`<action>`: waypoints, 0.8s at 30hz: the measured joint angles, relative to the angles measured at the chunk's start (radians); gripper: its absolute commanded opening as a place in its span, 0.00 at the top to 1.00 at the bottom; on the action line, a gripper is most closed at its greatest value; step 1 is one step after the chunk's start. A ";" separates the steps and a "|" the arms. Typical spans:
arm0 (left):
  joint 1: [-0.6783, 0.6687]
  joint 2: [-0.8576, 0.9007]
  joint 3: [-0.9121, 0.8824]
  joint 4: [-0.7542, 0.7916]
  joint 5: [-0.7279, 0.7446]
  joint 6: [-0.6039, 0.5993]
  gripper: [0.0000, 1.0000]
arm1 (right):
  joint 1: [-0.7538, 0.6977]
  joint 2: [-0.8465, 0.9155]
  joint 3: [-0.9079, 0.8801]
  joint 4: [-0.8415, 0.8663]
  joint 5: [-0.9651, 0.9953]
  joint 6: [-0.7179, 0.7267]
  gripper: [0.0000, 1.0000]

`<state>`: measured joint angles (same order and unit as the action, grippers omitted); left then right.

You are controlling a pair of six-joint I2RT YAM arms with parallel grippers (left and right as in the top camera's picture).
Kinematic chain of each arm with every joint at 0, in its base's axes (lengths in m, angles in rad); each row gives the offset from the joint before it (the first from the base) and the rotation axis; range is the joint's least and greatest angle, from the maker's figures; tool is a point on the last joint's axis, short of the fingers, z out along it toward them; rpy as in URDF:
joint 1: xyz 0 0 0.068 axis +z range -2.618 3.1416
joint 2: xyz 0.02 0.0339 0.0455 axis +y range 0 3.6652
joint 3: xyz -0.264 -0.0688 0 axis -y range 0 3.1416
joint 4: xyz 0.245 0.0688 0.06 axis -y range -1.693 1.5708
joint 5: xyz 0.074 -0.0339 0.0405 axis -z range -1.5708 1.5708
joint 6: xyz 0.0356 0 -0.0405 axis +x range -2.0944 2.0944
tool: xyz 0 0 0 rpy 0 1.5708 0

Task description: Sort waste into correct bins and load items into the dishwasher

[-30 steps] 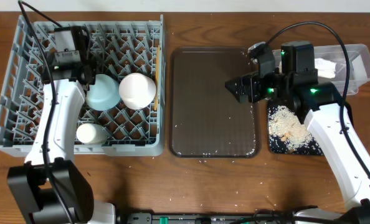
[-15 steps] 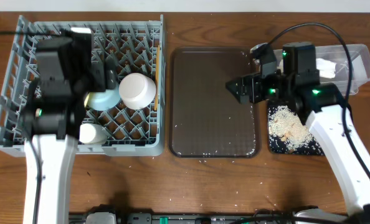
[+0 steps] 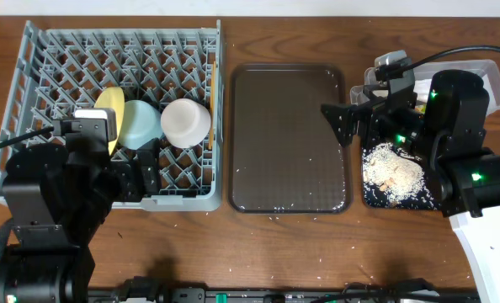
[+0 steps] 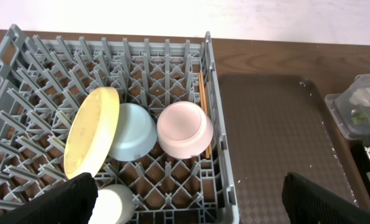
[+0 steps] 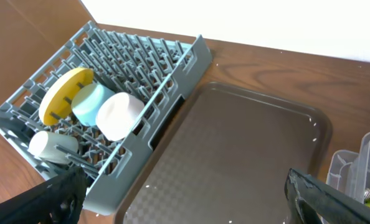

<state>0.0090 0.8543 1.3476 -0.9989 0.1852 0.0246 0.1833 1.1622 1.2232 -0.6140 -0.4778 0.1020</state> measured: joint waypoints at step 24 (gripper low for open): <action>0.000 -0.508 -0.690 0.586 -0.177 -0.108 0.05 | 0.000 0.001 0.000 -0.086 0.005 0.000 0.01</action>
<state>0.0090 0.3462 0.6571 -0.4126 0.0086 -0.0830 0.1833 1.1629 1.2232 -0.6998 -0.4725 0.1024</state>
